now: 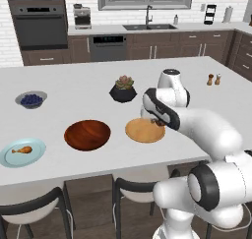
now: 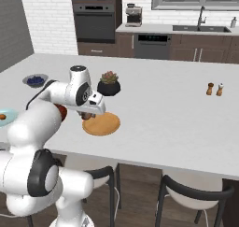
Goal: Pick the chicken drumstick and mushroom from their plates and place them in the bowl. Then put the bowl in the fridge.
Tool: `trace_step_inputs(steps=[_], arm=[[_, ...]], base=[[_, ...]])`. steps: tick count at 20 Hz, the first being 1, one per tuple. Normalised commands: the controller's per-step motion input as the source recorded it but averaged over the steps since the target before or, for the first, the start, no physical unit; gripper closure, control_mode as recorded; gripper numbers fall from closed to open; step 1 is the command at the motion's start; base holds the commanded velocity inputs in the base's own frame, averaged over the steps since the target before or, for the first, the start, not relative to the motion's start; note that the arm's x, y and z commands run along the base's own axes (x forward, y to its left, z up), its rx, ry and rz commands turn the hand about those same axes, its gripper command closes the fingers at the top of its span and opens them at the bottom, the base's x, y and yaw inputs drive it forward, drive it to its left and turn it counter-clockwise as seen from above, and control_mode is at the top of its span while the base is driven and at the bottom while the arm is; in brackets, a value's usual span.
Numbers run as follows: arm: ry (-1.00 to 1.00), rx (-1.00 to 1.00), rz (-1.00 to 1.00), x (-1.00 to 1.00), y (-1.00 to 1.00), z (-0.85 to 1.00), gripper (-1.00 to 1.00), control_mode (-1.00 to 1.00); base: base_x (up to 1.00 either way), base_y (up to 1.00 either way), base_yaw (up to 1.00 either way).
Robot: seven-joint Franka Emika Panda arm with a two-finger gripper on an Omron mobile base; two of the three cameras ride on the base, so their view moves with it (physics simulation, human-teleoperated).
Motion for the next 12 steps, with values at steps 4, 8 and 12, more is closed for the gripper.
trace_step_inputs(steps=[4, 8, 12], arm=[[0.00, 0.00, 0.00, -0.70, 0.00, 0.79, 1.00, -1.00], [0.00, 0.00, 0.00, -0.60, -0.09, 0.53, 1.00, -1.00], [0.00, 0.00, 0.01, -0.41, -0.14, 0.30, 1.00, -1.00]], base=[[0.00, 0.00, 0.00], [0.00, 0.00, 0.00], [0.00, 0.00, 0.00]])
